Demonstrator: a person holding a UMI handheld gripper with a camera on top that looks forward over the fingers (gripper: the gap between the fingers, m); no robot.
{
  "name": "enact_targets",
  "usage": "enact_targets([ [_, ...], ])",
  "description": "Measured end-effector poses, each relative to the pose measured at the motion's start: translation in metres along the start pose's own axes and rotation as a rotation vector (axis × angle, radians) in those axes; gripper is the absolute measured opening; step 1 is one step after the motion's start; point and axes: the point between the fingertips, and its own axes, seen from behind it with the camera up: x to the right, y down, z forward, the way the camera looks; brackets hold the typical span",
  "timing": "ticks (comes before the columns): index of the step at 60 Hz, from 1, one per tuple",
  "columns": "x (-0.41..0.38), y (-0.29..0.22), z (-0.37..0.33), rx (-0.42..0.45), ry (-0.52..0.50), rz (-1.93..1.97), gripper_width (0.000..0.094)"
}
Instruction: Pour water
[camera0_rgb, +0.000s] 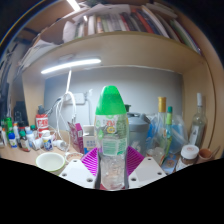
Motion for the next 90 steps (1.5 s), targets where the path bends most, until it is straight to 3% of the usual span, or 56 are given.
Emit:
enact_targets([
  [4, 0.013, 0.001, 0.009, -0.019, 0.0, 0.074, 0.0324],
  [5, 0.007, 0.028, 0.0, 0.007, 0.023, 0.131, 0.0324],
  [15, 0.006, 0.038, 0.007, -0.038, -0.022, 0.085, 0.033],
  [17, 0.004, 0.046, 0.006, -0.05, -0.029, 0.053, 0.0369],
  [31, 0.005, 0.041, 0.004, 0.019, -0.011, 0.027, 0.0408],
  [39, 0.001, 0.04, 0.004, 0.001, -0.017, -0.031, 0.0522],
  [46, 0.008, 0.05, -0.007, -0.099, 0.01, -0.05, 0.0829],
  [49, 0.008, 0.052, -0.019, -0.127, 0.005, -0.071, 0.085],
  [57, -0.01, 0.047, -0.076, -0.132, -0.082, -0.119, 0.084],
  [63, -0.01, 0.039, -0.137, -0.115, -0.082, -0.144, 0.0846],
  [78, -0.033, 0.019, -0.315, 0.077, -0.121, -0.133, 0.0846],
  [90, -0.028, 0.034, -0.412, 0.104, -0.071, -0.101, 0.085],
])
